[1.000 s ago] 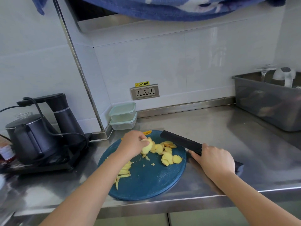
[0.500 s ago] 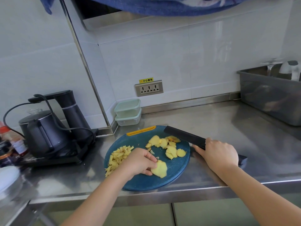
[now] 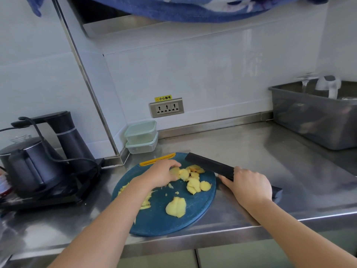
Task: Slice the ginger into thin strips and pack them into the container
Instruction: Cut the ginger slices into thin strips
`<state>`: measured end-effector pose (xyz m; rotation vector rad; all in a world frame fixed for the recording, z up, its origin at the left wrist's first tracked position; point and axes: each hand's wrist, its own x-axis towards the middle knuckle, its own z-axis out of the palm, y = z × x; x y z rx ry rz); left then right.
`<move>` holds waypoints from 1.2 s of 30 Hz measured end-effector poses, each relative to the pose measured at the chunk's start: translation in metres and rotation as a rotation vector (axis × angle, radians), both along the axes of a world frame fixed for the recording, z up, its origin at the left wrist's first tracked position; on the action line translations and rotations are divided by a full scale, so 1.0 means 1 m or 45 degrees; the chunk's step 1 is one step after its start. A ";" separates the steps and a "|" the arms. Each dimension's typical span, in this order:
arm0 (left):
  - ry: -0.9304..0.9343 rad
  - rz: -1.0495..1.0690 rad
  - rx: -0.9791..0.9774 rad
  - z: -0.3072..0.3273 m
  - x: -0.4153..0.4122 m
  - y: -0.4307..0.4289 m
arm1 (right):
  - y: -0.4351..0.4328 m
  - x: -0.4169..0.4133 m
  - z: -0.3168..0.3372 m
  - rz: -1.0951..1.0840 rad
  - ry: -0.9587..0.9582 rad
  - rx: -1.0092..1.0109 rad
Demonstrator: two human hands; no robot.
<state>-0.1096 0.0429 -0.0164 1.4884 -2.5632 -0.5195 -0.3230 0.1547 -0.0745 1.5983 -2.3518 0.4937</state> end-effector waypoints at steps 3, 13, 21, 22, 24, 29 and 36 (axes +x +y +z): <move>0.012 -0.016 -0.147 -0.003 0.001 -0.003 | 0.000 0.000 0.000 0.001 0.016 0.006; 0.340 0.190 -0.037 0.011 0.018 -0.010 | -0.001 0.000 0.000 -0.020 0.012 0.019; 0.428 0.160 0.789 0.021 0.026 0.030 | -0.004 0.001 0.000 -0.035 0.043 0.039; 0.406 0.180 0.771 0.018 0.025 0.037 | -0.005 0.000 -0.001 -0.038 0.047 0.037; 0.412 0.245 0.681 0.011 0.025 0.047 | -0.004 0.000 -0.002 -0.041 0.056 0.029; 0.398 0.305 0.483 -0.006 0.030 0.062 | -0.003 0.000 -0.001 -0.036 0.051 0.018; 0.079 0.222 0.339 0.003 0.023 0.061 | -0.004 -0.001 -0.001 -0.053 0.049 0.013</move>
